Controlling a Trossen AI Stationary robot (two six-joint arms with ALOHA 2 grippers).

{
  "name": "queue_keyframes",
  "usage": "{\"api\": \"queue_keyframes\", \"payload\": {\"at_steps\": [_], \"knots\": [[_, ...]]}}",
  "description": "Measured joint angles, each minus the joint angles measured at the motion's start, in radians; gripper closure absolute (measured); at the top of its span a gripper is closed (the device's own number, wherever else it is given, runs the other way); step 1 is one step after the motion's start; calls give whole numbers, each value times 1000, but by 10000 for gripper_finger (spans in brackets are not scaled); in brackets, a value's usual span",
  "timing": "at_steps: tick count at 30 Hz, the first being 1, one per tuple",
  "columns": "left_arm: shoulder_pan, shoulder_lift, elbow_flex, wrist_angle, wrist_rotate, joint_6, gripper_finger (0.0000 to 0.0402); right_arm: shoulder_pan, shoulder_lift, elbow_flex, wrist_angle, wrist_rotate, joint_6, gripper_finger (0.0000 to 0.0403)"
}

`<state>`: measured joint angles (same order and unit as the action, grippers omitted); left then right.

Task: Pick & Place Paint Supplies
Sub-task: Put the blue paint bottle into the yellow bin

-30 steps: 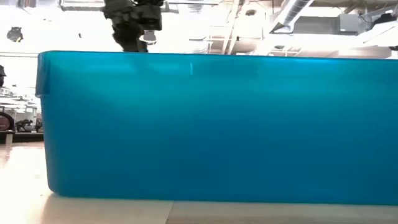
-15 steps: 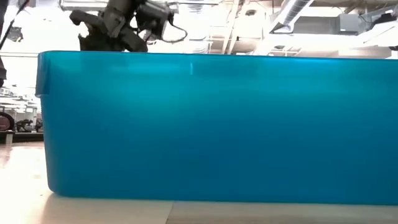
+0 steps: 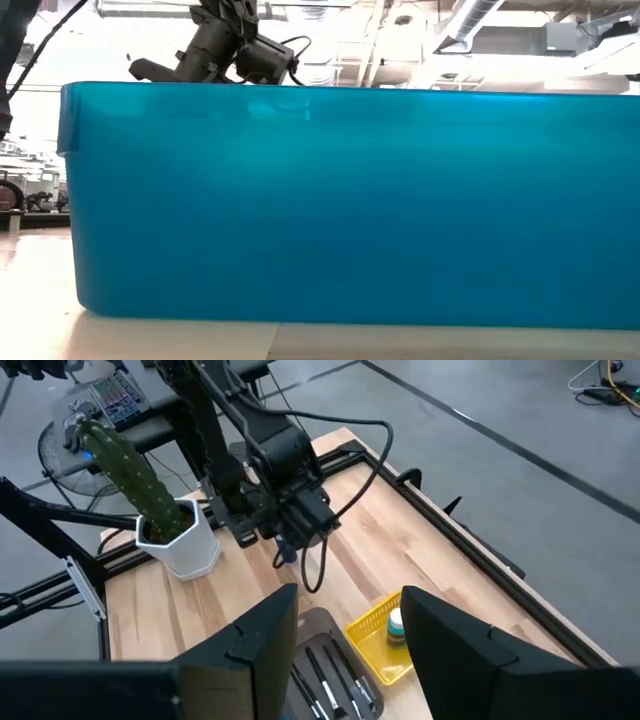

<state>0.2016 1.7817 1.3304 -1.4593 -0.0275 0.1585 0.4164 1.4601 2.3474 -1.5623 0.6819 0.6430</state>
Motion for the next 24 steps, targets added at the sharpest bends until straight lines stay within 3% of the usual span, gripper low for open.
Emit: {"api": "queue_keyframes", "payload": {"at_steps": [11, 19, 24], "knots": [[0, 18, 0, 40, 1, 2, 295, 0, 0, 0, 0, 0, -23, 228], [0, -12, -3, 43, -9, -2, 194, 0, -2, 0, 0, 0, -31, 228], [8, -92, -3, 48, -12, -37, 161, 0, -2, 0, 0, 0, -33, 228]]}}
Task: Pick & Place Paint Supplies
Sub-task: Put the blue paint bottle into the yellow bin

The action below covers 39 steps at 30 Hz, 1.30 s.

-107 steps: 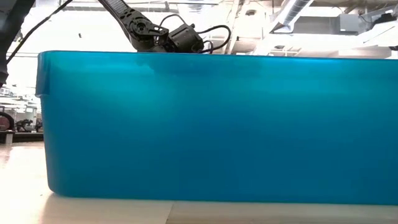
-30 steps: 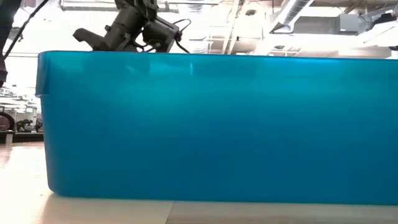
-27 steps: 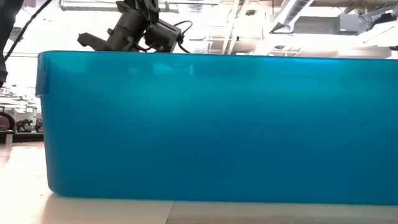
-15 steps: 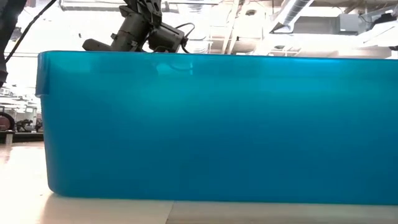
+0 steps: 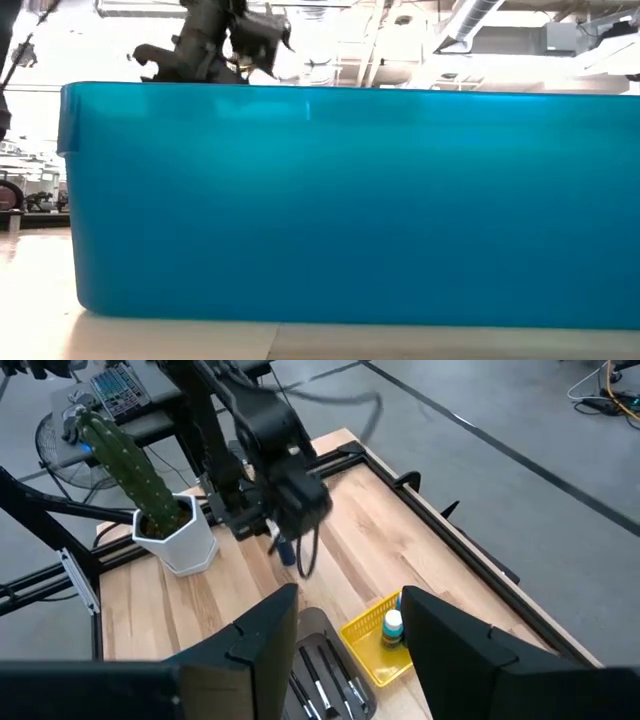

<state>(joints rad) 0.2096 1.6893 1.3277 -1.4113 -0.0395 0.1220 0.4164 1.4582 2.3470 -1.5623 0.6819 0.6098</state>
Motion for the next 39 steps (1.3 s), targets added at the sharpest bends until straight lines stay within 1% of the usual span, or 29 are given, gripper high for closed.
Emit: {"api": "queue_keyframes", "payload": {"at_steps": [3, 7, 12, 17, 20, 22, 24, 27, 31, 35, 39], "knots": [[11, -102, -10, 35, 3, -65, 158, 0, 0, 0, 0, 0, 0, 228], [16, -294, -93, 178, 15, -141, 166, 0, 0, 0, 0, 0, 8, 228], [9, -491, -249, 296, 20, -182, 175, 0, 0, 0, 0, 0, 8, 228], [-30, -627, -435, 457, 10, -183, 175, 0, 0, 0, 0, 0, 11, 228], [-55, -696, -546, 562, -28, -181, 172, 0, 0, 0, 0, 0, 11, 228], [-65, -734, -608, 617, -72, -182, 172, 0, 0, 0, 0, -1, 11, 228], [-69, -758, -642, 656, -118, -186, 171, 0, 0, 0, 0, -1, 11, 228], [-69, -770, -646, 684, -155, -186, 171, 0, 0, 0, 0, -1, 11, 228], [-68, -755, -649, 679, -151, -188, 171, 0, -1, 0, -3, -1, 11, 228], [-68, -727, -649, 680, -112, -199, 171, 0, 0, 0, -9, -1, 16, 228], [-68, -695, -652, 679, -112, -206, 172, 0, 0, 0, -9, -1, 18, 228]]}}
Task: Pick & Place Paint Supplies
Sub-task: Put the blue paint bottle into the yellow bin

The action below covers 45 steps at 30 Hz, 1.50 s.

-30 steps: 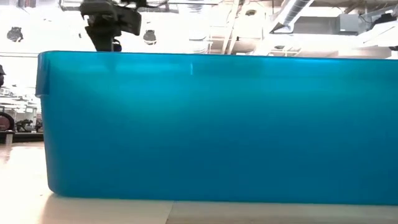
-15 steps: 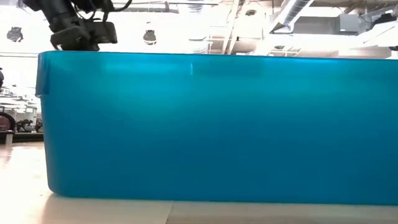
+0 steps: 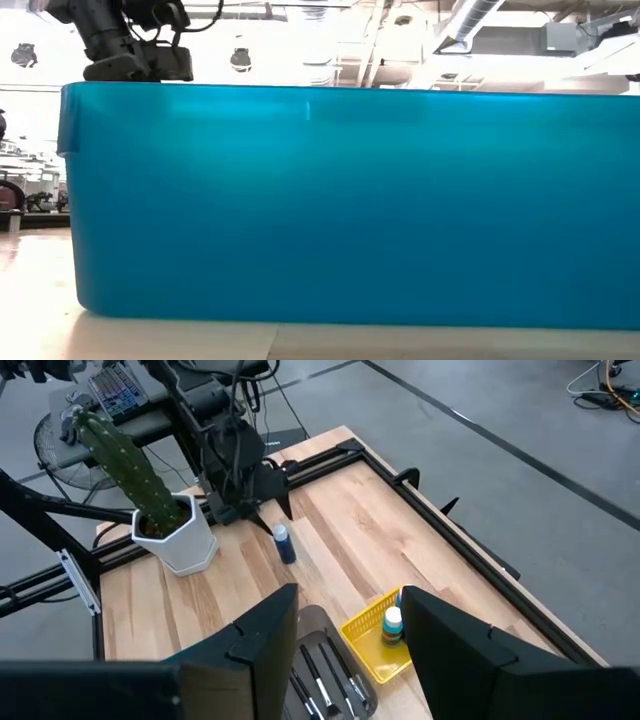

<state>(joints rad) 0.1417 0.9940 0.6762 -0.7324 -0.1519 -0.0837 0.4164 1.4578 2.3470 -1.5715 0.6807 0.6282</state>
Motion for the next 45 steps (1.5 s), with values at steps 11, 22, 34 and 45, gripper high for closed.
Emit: {"api": "queue_keyframes", "payload": {"at_steps": [11, 22, 34, 45], "knots": [[0, 100, 0, 0, 20, 3, 192, 0, -6, 0, 0, -3, 0, 228], [1, 99, 1, -1, 20, -2, 247, 0, -21, 0, 0, -2, 8, 228], [1, 99, 53, -3, 26, -53, 294, 0, -21, 0, 0, 0, 7, 228], [-8, 347, 500, -88, 39, 37, 294, -38, -21, 0, 1, 1, -17, 228]]}}
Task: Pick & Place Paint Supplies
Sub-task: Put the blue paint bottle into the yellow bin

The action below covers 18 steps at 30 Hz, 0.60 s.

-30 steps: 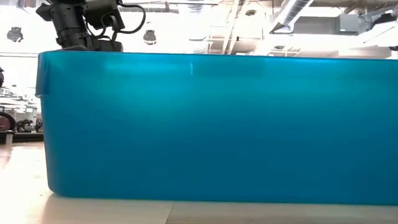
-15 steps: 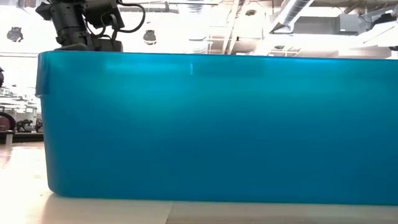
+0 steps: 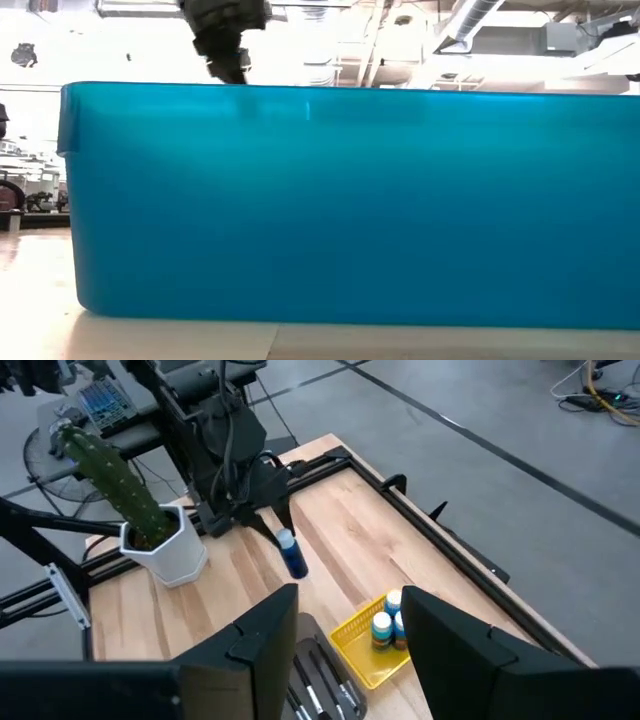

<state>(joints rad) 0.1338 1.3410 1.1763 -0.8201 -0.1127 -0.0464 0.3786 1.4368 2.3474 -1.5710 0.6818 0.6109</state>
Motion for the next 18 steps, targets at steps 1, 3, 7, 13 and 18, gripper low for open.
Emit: {"api": "queue_keyframes", "payload": {"at_steps": [1, 3, 7, 13, 18], "knots": [[-3, 41, 56, -16, 0, 20, 294, -7, 0, 0, 0, 0, -6, 228], [-5, 119, 162, -49, 1, 54, 294, -16, 0, 0, 0, 0, -10, 228], [-5, 266, 349, -117, 2, 87, 294, -29, 0, 0, 0, -1, -17, 228], [-5, 405, 509, -122, 4, 95, 294, -29, 0, 0, 0, -1, -20, 228], [-5, 475, 528, -97, 7, 69, 294, -29, 0, 0, 0, -1, -20, 228]]}}
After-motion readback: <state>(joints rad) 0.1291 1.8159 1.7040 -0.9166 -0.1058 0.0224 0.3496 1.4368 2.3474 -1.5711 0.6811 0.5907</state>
